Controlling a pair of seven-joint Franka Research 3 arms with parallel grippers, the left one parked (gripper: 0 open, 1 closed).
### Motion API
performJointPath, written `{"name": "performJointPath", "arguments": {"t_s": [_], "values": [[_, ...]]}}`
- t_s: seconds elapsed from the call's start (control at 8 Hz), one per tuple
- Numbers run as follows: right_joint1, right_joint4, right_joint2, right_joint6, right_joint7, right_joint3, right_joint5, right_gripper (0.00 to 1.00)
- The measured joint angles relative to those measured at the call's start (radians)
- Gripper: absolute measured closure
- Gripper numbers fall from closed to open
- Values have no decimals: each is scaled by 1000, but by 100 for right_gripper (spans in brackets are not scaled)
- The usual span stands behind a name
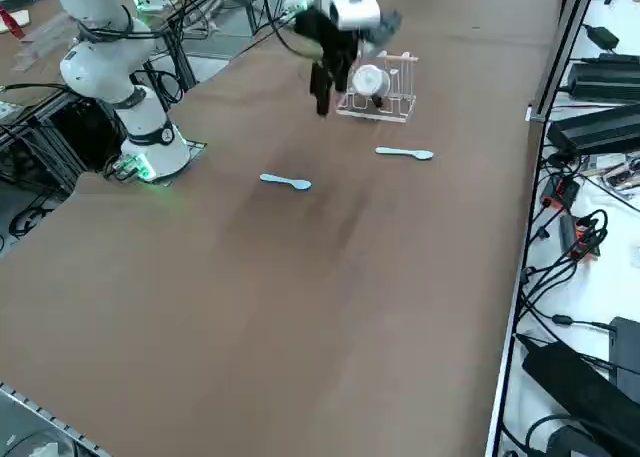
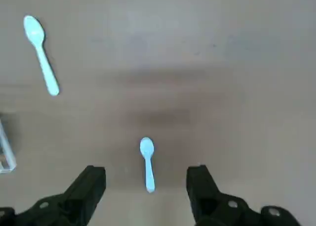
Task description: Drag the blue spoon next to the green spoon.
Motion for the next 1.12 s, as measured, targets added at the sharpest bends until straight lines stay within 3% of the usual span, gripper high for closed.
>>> {"name": "performJointPath", "arguments": {"t_s": [0.62,0.88,1.12], "values": [[57,-585,-88,630,32,1,0,0],[57,-744,-107,774,32,0,0,0],[56,-837,-115,846,33,-1,0,0]]}}
